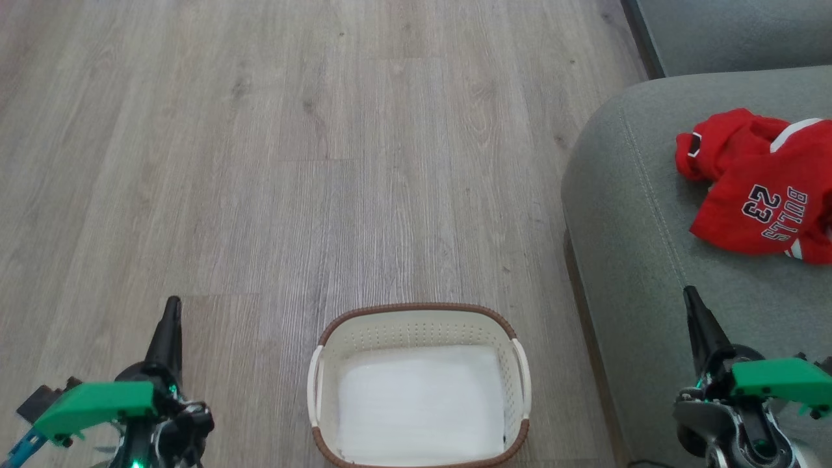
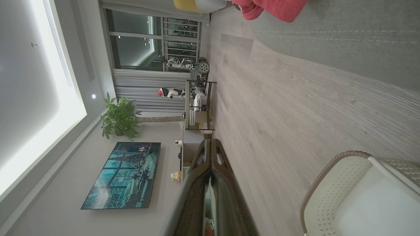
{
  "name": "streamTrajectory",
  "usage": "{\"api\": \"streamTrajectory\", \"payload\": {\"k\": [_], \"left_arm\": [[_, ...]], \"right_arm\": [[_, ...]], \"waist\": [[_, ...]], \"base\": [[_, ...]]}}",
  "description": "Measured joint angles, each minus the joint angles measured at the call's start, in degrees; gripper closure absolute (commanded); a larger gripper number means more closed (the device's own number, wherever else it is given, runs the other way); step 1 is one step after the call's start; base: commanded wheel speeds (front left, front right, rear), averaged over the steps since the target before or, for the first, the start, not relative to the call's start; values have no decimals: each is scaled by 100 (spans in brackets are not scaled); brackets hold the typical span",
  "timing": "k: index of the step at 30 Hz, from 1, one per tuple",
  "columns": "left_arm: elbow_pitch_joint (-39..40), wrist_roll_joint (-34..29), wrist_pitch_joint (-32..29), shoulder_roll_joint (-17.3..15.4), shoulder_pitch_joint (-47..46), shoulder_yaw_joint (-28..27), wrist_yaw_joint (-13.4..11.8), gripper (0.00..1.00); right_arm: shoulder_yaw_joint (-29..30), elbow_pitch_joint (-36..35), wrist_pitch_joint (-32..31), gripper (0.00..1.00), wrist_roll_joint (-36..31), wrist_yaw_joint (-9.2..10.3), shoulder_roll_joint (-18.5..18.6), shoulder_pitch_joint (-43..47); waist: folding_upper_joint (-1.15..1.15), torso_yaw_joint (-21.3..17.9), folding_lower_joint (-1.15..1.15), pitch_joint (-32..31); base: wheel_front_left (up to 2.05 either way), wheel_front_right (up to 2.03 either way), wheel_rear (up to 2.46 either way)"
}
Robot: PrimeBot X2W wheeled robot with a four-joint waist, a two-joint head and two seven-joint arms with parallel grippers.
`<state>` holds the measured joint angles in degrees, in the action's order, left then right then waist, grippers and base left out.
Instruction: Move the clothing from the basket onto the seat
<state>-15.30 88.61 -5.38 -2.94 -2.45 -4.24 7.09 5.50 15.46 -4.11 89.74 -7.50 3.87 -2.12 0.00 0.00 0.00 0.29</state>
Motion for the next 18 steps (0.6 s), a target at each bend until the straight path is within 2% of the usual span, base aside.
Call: {"api": "streamTrajectory", "payload": {"k": [6, 18], "left_arm": [[-31, 323, -67, 27, -42, -19, 1, 100], [-32, 343, -67, 38, -98, -21, 2, 100]], "right_arm": [[70, 37, -102, 100, 312, 0, -9, -100], [109, 37, -102, 100, 311, 0, -19, -119]], "waist": [[0, 0, 0, -12], [0, 0, 0, -12]], "base": [[0, 0, 0], [0, 0, 0]]}}
